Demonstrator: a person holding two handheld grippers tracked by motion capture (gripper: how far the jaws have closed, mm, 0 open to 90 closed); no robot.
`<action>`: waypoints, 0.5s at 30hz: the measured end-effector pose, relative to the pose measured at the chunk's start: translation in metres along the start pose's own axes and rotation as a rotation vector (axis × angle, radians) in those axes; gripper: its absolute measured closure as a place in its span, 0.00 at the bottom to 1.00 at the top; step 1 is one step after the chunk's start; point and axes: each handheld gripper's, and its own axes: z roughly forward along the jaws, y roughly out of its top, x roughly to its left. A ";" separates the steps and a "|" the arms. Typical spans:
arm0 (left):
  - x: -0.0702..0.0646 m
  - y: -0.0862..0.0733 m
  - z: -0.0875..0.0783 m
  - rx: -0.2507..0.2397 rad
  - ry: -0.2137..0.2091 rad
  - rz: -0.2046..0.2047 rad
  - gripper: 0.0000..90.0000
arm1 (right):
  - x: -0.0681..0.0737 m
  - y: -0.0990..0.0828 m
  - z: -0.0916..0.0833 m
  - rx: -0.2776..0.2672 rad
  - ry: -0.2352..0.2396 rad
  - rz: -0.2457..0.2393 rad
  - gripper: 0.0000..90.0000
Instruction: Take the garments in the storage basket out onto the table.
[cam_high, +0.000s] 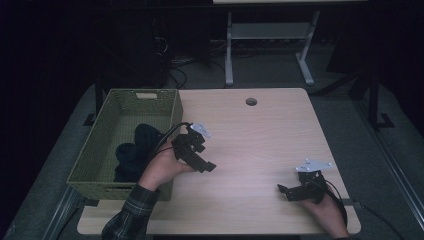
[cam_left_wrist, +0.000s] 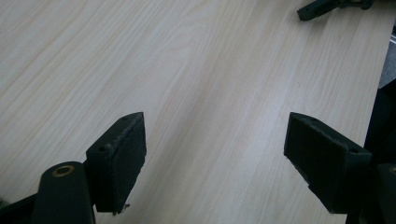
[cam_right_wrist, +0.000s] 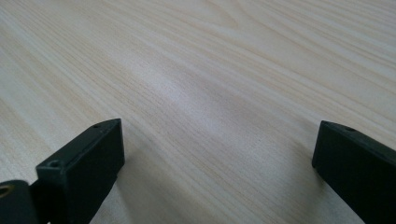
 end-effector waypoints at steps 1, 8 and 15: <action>0.000 0.000 -0.001 0.005 0.001 0.008 0.23 | 0.000 0.000 0.000 0.000 0.000 0.000 0.02; 0.001 0.001 -0.009 0.014 0.004 0.002 0.23 | 0.000 0.000 0.000 0.000 0.000 0.000 0.02; 0.004 0.003 -0.023 0.024 0.027 0.004 0.24 | 0.000 0.000 0.000 0.000 0.000 0.000 0.02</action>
